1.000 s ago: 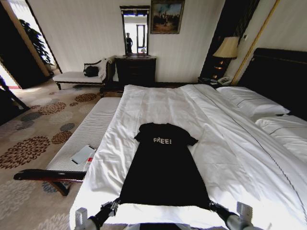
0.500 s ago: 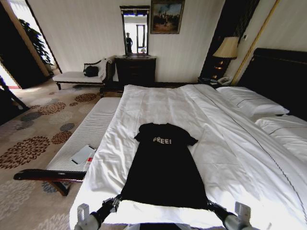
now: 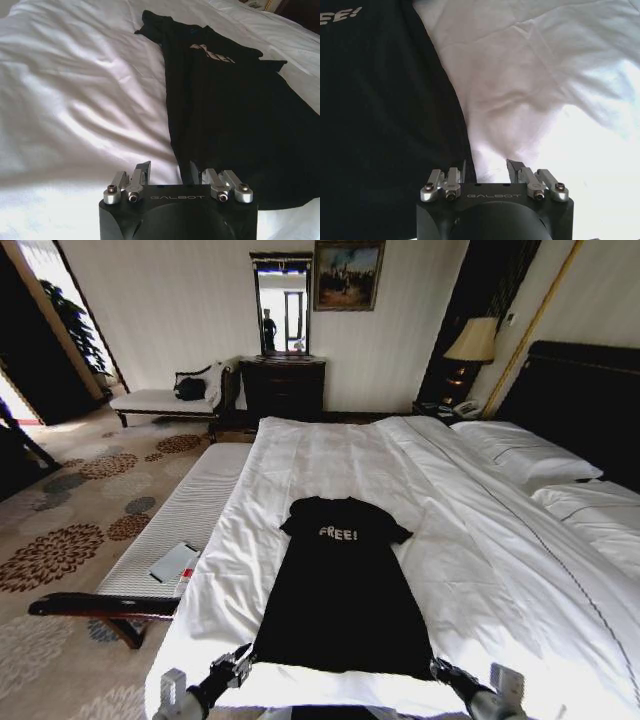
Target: Fold the clothes on the bed.
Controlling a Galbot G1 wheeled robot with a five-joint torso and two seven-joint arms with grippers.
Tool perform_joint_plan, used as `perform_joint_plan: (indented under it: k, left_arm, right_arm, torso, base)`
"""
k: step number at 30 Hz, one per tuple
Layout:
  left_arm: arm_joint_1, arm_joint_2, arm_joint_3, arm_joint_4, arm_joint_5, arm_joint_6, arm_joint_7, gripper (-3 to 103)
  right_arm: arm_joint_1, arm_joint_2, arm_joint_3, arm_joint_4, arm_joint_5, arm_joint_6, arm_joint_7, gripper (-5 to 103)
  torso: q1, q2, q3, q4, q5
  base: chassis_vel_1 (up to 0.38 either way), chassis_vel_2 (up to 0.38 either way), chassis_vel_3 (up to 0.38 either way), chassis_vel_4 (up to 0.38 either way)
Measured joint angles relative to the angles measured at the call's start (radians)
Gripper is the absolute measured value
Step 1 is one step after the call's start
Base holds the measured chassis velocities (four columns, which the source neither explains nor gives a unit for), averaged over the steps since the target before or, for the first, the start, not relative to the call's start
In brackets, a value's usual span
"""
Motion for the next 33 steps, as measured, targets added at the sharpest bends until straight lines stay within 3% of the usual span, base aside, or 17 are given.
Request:
perform_joint_plan:
  k: [2,5,7,8,10,11,14,15,20,25,29,33]
  left_arm:
    - [0.017,0.006,-0.053,-0.029,0.001,-0.007,0.000,57]
    - [0.014,0.003,-0.090,-0.054,-0.010,-0.013,0.000,62]
    - [-0.044,-0.014,-0.103,-0.063,-0.058,-0.020,0.000,74]
    - [-0.062,-0.018,-0.100,-0.061,-0.072,-0.020,0.000,74]
    - [-0.245,-0.041,-0.055,-0.021,-0.205,0.005,0.000,90]
    - [-0.245,-0.041,-0.055,-0.021,-0.205,0.005,0.000,90]
    - [-0.420,-0.050,-0.008,0.034,-0.313,0.030,0.000,95]
    - [-0.511,-0.048,0.037,0.082,-0.358,0.040,0.000,100]
    - [-0.680,-0.061,0.138,0.206,-0.452,0.071,0.000,100]
    - [-0.763,-0.070,0.170,0.266,-0.447,0.088,0.000,100]
    - [-0.939,-0.057,0.223,0.432,-0.396,0.098,0.000,100]
    - [-1.071,-0.080,0.311,0.558,-0.407,0.101,0.000,100]
  right_arm:
    - [0.005,-0.002,0.012,0.013,0.005,0.003,0.004,55]
    - [0.014,-0.002,0.020,0.020,0.009,0.008,0.006,61]
    - [0.035,-0.002,0.029,0.023,0.016,0.021,0.006,71]
    - [0.040,-0.002,0.030,0.023,0.018,0.024,0.006,71]
    - [0.080,-0.010,0.034,0.014,0.046,0.048,-0.001,88]
    - [0.080,-0.010,0.034,0.014,0.046,0.048,-0.001,88]
    - [0.110,-0.021,0.045,0.009,0.082,0.055,-0.004,93]
    - [0.122,-0.026,0.052,0.007,0.099,0.056,-0.003,99]
    - [0.143,-0.022,0.060,0.005,0.113,0.055,0.002,100]
    - [0.144,-0.016,0.065,0.000,0.113,0.052,0.002,100]
    - [0.143,0.006,0.072,-0.017,0.113,0.050,0.002,100]
    - [0.147,0.025,0.063,-0.025,0.108,0.047,0.002,100]
  torso:
    - [0.000,0.000,0.000,0.0002,0.0001]
    - [0.000,0.000,0.000,0.0003,0.0001]
    - [0.000,0.000,0.000,0.0004,0.0001]
    - [0.000,0.000,0.000,0.0005,0.0001]
    - [0.000,0.000,0.000,0.0005,-0.0003]
    - [0.000,0.000,0.000,0.0005,-0.0003]
    - [0.000,0.000,0.000,-0.0004,-0.0001]
    - [0.000,0.000,0.000,-0.0004,-0.0002]
    - [0.000,0.000,0.000,0.0004,-0.0002]
    - [0.000,0.000,0.000,0.0000,-0.0002]
    - [0.000,0.000,0.000,0.0004,0.0002]
    - [0.000,0.000,0.000,0.0003,0.0000]
  base:
    - [0.000,0.000,0.000,0.000]
    - [0.000,0.000,0.000,0.000]
    - [0.000,0.000,0.000,0.000]
    - [0.000,0.000,0.000,0.000]
    - [0.000,0.000,0.000,0.000]
    - [0.000,0.000,0.000,0.000]
    - [0.000,0.000,0.000,0.000]
    - [0.000,0.000,0.000,0.000]
    - [0.000,0.000,0.000,0.000]
    - [0.000,0.000,0.000,0.000]
    - [0.000,0.000,0.000,0.000]
    - [0.000,0.000,0.000,0.000]
